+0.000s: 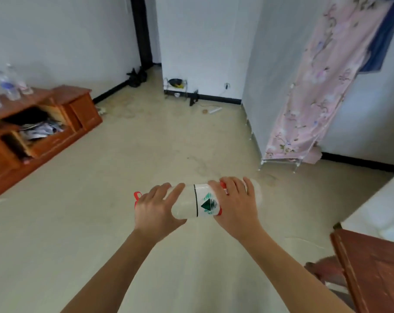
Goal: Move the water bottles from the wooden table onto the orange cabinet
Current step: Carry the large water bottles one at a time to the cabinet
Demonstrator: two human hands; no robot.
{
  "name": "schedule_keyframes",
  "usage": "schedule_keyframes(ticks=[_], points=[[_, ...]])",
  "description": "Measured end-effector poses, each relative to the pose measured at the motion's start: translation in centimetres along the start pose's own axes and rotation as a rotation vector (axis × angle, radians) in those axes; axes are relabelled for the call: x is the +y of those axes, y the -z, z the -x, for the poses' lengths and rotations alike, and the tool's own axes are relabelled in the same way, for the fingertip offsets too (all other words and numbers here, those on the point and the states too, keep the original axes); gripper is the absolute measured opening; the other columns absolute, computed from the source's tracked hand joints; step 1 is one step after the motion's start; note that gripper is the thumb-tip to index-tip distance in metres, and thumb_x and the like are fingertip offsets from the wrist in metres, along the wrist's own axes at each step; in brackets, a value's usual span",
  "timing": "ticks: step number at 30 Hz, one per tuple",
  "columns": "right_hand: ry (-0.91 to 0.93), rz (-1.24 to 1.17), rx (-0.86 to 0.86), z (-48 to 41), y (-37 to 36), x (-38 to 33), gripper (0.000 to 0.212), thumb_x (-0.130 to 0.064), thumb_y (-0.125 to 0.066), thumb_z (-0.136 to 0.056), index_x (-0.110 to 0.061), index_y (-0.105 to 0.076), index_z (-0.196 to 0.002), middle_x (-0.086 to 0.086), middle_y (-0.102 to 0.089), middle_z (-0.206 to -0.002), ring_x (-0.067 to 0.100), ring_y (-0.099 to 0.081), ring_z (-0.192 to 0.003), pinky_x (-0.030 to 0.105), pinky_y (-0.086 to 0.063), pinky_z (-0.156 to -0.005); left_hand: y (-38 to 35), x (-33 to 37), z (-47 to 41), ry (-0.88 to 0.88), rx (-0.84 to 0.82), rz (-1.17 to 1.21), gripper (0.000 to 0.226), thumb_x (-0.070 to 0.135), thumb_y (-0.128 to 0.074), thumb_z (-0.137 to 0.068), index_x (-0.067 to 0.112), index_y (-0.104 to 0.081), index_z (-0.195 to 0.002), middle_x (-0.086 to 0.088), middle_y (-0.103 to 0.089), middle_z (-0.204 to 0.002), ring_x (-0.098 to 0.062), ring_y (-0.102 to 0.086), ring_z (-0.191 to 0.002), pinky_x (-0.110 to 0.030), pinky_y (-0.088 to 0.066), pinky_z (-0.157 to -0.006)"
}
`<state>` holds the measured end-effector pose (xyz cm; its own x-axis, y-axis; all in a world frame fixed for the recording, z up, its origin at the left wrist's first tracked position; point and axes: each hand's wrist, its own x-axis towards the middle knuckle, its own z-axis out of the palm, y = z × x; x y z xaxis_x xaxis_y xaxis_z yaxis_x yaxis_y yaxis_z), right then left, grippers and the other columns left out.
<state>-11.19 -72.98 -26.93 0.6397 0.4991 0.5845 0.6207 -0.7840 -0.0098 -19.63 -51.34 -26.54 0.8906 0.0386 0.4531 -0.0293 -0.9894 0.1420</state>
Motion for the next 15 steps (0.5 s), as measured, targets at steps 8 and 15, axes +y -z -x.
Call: schedule_keyframes(ticks=[8, 15], points=[[0.211, -0.171, 0.081, -12.8, -8.9, -10.0, 0.049, -0.018, -0.072, -0.068, -0.025, -0.066, -0.116, 0.001, -0.062, -0.108, 0.029, -0.058, -0.103, 0.051, -0.033, -0.106, 0.9, -13.8, -1.4, 0.264, 0.080, -0.142, 0.091, 0.042, -0.089, -0.043, 0.026, -0.057, -0.126, -0.010, -0.068, -0.110, -0.033, -0.069, -0.092, -0.042, -0.053, -0.072], [0.325, -0.293, 0.065, -25.6, -20.2, -14.2, 0.053, -0.021, -0.076, -0.064, -0.025, -0.066, -0.116, 0.002, -0.064, -0.108, 0.029, -0.060, -0.102, 0.052, -0.035, -0.105, -1.5, -25.4, -8.7, 0.388, -0.024, -0.281, 0.102, 0.080, -0.077, -0.054, 0.030, -0.055, -0.140, -0.008, -0.066, -0.119, -0.029, -0.066, -0.101, -0.044, -0.056, -0.075]])
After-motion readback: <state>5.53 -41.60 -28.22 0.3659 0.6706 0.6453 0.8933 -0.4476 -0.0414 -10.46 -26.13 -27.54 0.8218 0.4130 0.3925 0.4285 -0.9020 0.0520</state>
